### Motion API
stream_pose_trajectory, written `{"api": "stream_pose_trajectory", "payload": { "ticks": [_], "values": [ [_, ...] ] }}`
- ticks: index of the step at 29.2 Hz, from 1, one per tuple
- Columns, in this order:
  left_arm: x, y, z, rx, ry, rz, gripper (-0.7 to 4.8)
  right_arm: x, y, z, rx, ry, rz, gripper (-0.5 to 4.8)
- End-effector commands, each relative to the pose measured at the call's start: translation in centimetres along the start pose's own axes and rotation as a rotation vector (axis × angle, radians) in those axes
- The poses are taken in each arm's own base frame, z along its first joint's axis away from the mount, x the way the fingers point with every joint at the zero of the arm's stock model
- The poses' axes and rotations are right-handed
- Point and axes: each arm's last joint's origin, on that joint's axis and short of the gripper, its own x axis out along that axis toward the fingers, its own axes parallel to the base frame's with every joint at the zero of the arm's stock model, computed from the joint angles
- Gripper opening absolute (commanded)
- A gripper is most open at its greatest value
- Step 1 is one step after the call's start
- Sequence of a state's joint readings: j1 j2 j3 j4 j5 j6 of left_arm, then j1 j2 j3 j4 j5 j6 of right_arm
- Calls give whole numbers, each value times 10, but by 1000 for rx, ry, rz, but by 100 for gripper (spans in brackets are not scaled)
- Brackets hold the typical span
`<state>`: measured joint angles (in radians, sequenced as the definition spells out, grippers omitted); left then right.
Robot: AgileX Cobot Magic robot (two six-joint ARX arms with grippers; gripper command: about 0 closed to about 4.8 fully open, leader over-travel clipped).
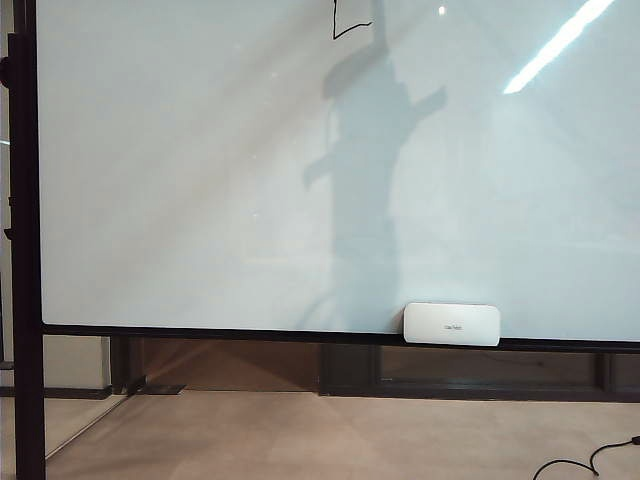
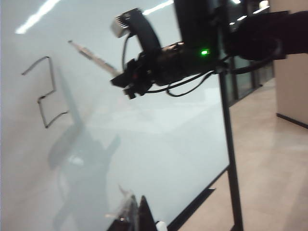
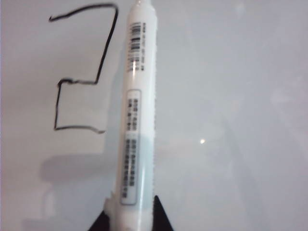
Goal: Reach to the right to find the marker pen, pick it up, and write the number 20 on the whiteboard.
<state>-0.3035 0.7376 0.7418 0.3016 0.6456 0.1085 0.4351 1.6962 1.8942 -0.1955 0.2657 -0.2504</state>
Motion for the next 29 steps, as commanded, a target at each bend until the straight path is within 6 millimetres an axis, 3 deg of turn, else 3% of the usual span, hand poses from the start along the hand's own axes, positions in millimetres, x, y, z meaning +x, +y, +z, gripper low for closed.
{"api": "stream_pose_trajectory", "payload": {
  "ticks": [1, 15, 29],
  "values": [
    [0, 0, 2, -8, -6, -6, -5, 4, 0, -3, 42, 21, 22, -1],
    [0, 0, 2, -1, -6, -6, -5, 12, -6, 10, 86, 26, 23, -2],
    [0, 0, 2, -1, -5, -5, -5, 22, -4, 3, 81, 48, 18, -2]
  ]
}}
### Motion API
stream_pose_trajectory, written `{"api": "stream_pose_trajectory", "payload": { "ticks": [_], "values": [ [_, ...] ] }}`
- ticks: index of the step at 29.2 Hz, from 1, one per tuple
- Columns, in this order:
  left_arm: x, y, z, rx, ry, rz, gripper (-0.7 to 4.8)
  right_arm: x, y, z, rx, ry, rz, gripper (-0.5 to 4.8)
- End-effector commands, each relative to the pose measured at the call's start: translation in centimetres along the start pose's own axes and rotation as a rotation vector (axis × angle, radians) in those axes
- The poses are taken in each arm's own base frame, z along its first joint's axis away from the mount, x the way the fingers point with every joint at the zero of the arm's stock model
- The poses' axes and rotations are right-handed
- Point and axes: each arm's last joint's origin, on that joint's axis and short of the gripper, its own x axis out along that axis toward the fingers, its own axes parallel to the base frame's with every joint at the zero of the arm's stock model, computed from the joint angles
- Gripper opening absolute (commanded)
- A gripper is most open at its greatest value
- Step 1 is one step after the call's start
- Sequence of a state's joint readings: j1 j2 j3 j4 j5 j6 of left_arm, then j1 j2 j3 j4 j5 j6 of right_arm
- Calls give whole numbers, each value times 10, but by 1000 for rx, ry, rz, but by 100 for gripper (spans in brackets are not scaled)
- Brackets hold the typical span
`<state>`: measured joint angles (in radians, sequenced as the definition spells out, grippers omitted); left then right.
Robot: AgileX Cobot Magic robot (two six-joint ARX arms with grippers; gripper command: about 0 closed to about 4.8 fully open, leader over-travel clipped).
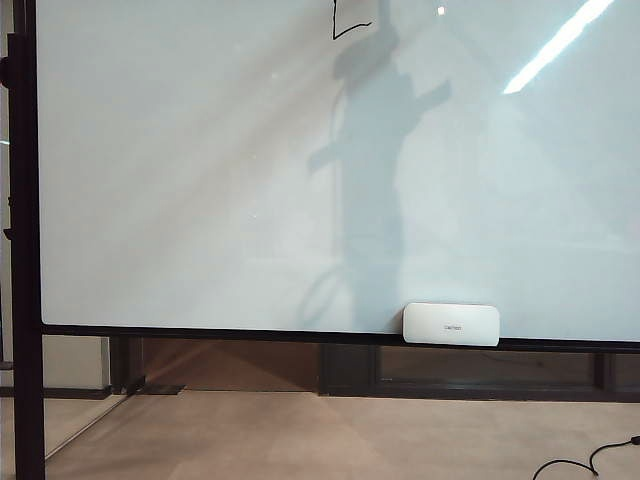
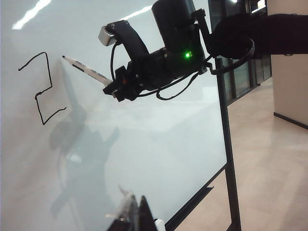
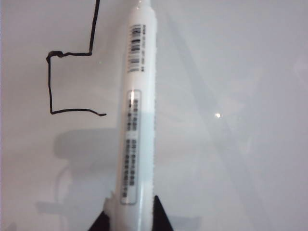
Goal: Reach to the right to find the marker pen, pick it up, and write the number 20 on the whiteboard.
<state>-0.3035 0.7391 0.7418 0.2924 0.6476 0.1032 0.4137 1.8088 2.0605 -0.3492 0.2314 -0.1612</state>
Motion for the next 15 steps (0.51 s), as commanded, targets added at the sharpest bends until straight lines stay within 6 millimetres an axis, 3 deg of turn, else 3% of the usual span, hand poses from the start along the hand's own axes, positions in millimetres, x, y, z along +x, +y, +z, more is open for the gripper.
{"api": "stream_pose_trajectory", "payload": {
  "ticks": [1, 15],
  "values": [
    [0, 0, 3, 10, -13, -2, -5, -2, -3, 7, 16, -47, -13, -2],
    [0, 0, 3, 11, -13, 0, -5, 5, -5, 3, 19, -54, -34, -2]
  ]
}}
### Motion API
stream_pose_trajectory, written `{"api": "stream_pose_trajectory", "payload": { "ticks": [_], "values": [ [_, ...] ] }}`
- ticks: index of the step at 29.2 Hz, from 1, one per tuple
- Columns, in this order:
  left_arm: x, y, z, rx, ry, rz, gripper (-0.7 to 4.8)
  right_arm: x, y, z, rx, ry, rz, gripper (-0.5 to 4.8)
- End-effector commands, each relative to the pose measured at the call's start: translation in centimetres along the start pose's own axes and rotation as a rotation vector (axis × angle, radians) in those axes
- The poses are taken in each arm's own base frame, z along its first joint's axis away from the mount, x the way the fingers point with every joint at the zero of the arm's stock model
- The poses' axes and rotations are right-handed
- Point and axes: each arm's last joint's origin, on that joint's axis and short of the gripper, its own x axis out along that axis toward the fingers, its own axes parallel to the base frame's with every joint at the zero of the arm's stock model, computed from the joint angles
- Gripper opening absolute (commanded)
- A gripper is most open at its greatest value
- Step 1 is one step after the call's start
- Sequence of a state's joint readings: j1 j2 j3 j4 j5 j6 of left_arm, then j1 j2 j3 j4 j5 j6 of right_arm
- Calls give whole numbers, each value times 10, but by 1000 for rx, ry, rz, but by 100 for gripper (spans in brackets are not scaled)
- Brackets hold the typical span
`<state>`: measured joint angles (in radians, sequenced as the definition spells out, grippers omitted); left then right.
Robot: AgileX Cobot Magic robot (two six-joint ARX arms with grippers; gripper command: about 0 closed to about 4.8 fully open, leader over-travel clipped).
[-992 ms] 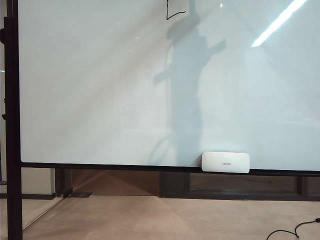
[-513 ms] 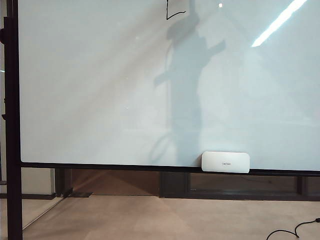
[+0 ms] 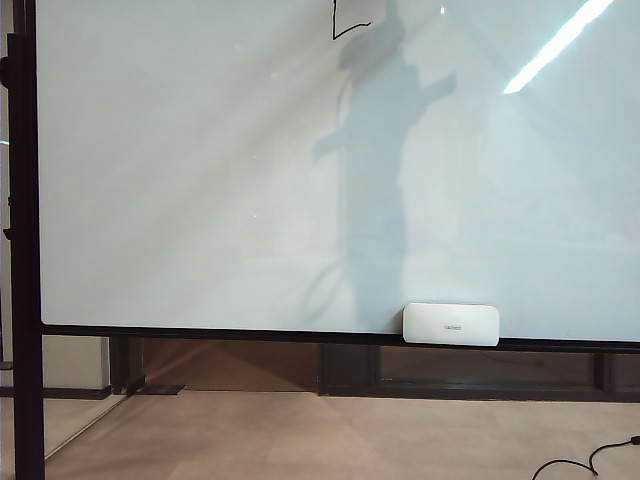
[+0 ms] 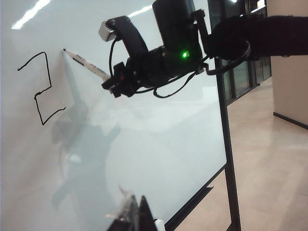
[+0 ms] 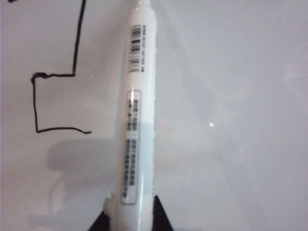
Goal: Reach to the right to find the marker pen, pick it up, and write the number 20 on the whiteboard.
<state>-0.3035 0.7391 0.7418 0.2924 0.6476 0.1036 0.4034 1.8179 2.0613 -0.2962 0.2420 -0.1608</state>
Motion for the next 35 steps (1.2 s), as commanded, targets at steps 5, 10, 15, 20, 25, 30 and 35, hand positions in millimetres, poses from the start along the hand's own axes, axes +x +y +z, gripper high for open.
{"api": "stream_pose_trajectory", "payload": {
  "ticks": [5, 10, 15, 20, 25, 30, 35],
  "values": [
    [0, 0, 3, 12, -14, 1, -5, 6, 1, -3, 4, 2, -11, -2],
    [0, 0, 3, 11, -13, 1, -5, 9, 2, -10, -6, 44, -15, -2],
    [0, 0, 3, 12, -13, 1, -5, 10, 4, -19, -24, 118, -12, -2],
    [0, 0, 3, 13, -14, 1, -5, 14, 7, -31, -18, 203, -1, -2],
    [-1, 0, 4, 30, -13, 21, -5, 21, 11, -44, -20, 274, 6, -2],
    [-1, 0, 4, 30, -13, 21, -5, 26, 14, -55, -6, 326, 8, -2],
    [-1, 0, 4, 31, -13, 21, -5, 28, 15, -59, -10, 353, 11, -2]
  ]
}}
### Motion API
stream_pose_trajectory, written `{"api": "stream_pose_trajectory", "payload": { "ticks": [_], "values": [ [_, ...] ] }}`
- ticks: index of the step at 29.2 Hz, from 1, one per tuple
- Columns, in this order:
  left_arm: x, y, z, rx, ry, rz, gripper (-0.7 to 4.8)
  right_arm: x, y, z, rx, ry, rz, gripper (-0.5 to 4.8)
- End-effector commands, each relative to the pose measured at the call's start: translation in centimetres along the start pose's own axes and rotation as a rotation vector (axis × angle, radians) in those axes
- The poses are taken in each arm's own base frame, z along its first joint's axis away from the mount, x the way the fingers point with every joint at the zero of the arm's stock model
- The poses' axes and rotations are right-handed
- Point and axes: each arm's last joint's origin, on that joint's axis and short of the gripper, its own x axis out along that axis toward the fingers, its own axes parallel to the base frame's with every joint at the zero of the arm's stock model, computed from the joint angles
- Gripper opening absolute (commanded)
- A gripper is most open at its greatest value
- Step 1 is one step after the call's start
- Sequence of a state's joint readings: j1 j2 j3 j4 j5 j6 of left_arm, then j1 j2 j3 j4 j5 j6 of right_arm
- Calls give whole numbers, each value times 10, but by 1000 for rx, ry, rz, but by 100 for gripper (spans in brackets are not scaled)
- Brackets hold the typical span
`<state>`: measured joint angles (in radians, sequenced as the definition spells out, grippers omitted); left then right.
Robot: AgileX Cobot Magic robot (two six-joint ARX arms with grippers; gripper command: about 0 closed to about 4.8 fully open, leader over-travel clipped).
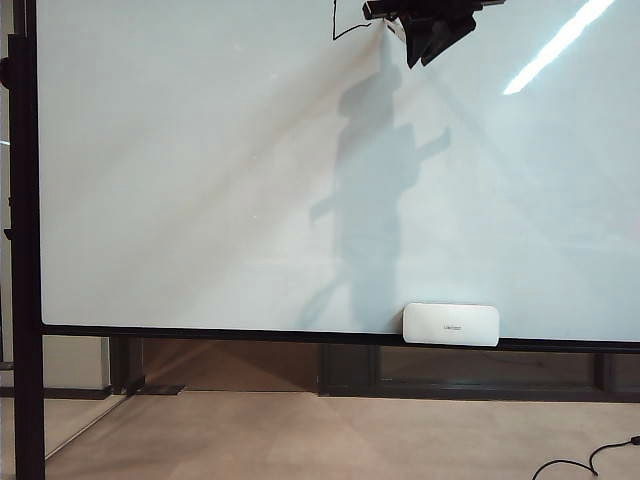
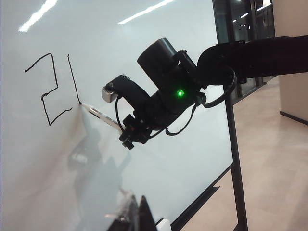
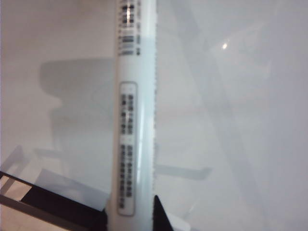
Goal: Reach to the right to find the marker pen, pick it up, and write the number 20 on the whiteboard.
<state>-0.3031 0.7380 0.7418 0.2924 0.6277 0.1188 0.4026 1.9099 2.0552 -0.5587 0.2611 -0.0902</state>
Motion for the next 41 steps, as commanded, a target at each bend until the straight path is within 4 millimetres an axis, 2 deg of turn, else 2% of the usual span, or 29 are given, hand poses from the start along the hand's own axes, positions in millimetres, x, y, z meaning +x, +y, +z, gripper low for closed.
{"api": "stream_pose_trajectory", "payload": {
  "ticks": [1, 22, 29, 41],
  "values": [
    [0, 0, 3, 15, -14, 1, -5, -1, -1, 0, 12, 5, -11, -2],
    [0, 0, 3, 22, -14, 4, -5, 1, -6, 0, 17, 6, -19, -2],
    [0, 0, 3, 22, -14, 4, -5, 0, -9, 0, 16, 12, -75, -2],
    [0, 0, 3, 35, -13, 4, -5, 1, -26, -4, 23, 50, -148, -2]
  ]
}}
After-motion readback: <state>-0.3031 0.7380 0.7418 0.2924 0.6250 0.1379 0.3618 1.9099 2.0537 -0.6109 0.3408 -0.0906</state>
